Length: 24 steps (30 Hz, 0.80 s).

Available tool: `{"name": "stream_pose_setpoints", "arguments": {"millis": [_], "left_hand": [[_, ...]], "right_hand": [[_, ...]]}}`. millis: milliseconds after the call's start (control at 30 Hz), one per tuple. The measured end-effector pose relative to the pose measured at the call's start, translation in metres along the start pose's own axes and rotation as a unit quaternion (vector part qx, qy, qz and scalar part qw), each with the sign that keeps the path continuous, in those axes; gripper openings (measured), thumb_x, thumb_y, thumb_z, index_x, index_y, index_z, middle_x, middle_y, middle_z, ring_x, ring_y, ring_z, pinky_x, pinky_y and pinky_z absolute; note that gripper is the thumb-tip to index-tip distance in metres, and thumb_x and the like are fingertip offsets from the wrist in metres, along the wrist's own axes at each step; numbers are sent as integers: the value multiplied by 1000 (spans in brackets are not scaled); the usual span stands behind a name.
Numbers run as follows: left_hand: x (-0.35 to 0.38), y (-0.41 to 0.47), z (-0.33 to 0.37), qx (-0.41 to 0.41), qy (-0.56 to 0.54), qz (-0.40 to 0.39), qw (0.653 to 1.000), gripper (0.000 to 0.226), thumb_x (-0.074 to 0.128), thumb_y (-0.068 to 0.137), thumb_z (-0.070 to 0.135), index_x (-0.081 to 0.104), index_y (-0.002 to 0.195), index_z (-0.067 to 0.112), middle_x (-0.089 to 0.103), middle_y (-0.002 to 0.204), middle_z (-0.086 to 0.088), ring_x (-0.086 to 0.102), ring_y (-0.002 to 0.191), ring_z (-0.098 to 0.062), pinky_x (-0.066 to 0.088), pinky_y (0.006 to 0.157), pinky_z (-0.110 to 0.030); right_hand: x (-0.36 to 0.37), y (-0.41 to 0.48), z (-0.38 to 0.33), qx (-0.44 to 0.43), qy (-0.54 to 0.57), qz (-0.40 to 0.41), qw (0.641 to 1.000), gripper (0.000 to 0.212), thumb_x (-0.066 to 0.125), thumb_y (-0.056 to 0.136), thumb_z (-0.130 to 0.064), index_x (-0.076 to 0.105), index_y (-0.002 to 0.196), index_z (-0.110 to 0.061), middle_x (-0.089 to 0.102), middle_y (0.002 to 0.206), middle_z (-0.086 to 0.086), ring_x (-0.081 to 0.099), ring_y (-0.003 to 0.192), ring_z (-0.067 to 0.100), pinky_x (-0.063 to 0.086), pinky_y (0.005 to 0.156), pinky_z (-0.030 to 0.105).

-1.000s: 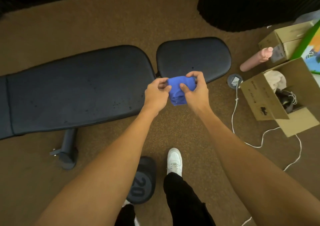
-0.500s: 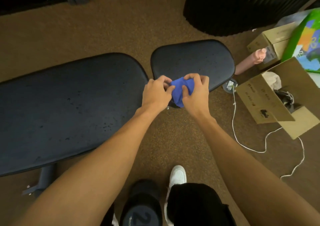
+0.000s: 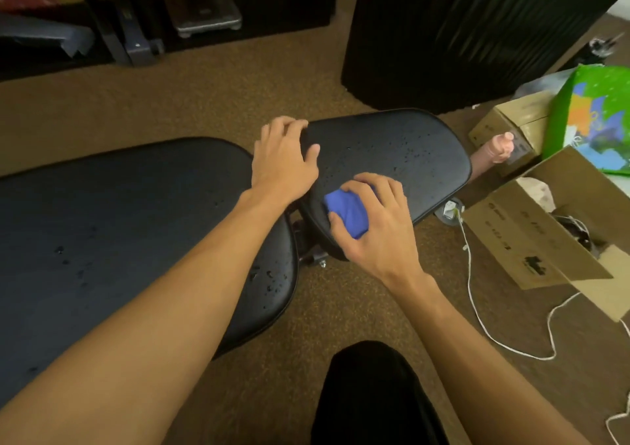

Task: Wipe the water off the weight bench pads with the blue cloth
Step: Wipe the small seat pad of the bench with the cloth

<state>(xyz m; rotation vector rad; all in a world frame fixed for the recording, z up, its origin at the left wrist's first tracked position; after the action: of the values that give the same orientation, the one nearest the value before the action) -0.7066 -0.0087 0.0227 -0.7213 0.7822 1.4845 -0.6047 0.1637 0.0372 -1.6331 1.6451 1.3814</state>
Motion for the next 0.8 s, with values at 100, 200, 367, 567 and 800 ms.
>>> {"name": "stream_pose_setpoints", "arguments": {"millis": [100, 200, 367, 567, 800], "left_hand": [[21, 16, -3, -22, -11, -77, 997, 63, 49, 111, 49, 33, 167, 23, 33, 167, -4, 32, 153, -30, 35, 123, -48], [27, 22, -6, -35, -3, -90, 995, 66, 47, 112, 52, 26, 169, 26, 30, 166, -6, 33, 153, -31, 36, 119, -49], [34, 24, -9, -21, 31, -111, 993, 68, 39, 113, 56, 18, 170, 26, 27, 166, -7, 33, 153, -32, 33, 120, -49], [38, 28, -13, -2, 59, -108, 992, 69, 30, 113, 60, 14, 171, 27, 26, 167, -7, 34, 153, -33, 31, 121, -53], [37, 25, -12, 7, 51, -99, 994, 68, 31, 113, 58, 16, 170, 24, 25, 169, -8, 35, 153, -33, 36, 118, -54]], "right_hand": [[-2, -8, 6, -31, 30, 36, 998, 33, 71, 94, -27, 70, 121, -8, 65, 128, 5, 54, 128, 23, 40, 114, 36], [-7, -6, 24, 1, 24, 77, 997, 30, 69, 95, -20, 70, 121, -6, 67, 126, 6, 55, 127, 24, 42, 113, 35], [4, 7, 25, 27, -8, 49, 998, 37, 65, 103, -32, 68, 134, -12, 64, 139, 2, 48, 141, 21, 33, 122, 30], [-7, -6, 28, -37, 46, 19, 998, 30, 69, 102, -28, 71, 129, -14, 64, 138, -3, 50, 141, 15, 32, 119, 22], [13, -7, 5, -15, -10, -24, 1000, 42, 57, 109, -34, 59, 148, -20, 53, 155, -5, 31, 155, 14, 15, 125, 19]]}}
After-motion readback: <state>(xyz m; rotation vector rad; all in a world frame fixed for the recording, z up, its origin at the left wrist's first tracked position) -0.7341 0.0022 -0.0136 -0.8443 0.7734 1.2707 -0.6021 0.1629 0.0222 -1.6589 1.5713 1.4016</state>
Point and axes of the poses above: each hand's wrist, its own y-axis towards the middle knuckle, its own x-axis out of the palm, z = x × y, the point moved 8 cm from there along y, towards the middle knuckle
